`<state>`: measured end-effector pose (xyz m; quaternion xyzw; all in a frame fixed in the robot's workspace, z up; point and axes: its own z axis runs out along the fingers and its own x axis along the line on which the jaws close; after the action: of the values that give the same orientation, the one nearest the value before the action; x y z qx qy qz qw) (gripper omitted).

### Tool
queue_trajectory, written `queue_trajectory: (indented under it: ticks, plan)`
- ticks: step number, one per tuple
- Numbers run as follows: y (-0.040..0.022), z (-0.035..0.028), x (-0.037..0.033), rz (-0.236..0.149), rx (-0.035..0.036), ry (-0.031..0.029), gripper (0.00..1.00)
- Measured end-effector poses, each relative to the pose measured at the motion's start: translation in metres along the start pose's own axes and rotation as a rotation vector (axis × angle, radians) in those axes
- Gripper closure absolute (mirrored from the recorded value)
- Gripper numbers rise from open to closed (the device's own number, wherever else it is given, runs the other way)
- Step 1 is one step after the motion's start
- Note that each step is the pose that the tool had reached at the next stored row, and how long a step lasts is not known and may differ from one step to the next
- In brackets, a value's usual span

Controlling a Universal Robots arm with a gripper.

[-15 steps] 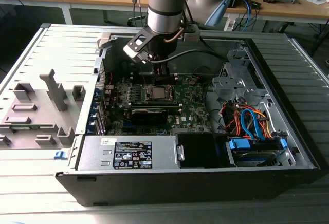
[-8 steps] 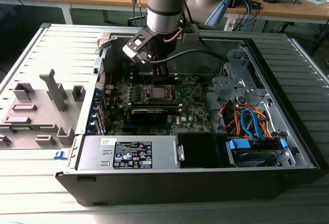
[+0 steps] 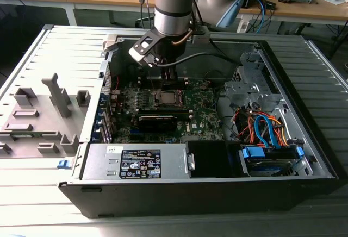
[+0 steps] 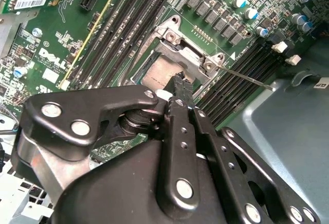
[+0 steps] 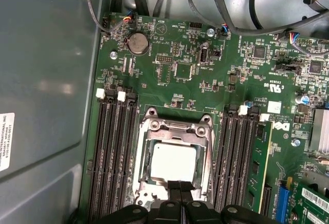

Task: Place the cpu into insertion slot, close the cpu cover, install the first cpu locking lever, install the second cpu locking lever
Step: 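Close the cpu cover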

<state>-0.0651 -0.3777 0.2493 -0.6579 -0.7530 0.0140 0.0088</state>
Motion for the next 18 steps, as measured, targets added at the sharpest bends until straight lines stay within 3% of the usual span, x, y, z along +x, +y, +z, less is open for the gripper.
queue_trajectory:
  ticks: [18]
  plan:
    - [-0.0049, 0.0003, 0.0007, 0.000, 0.0000, 0.0000, 0.89]
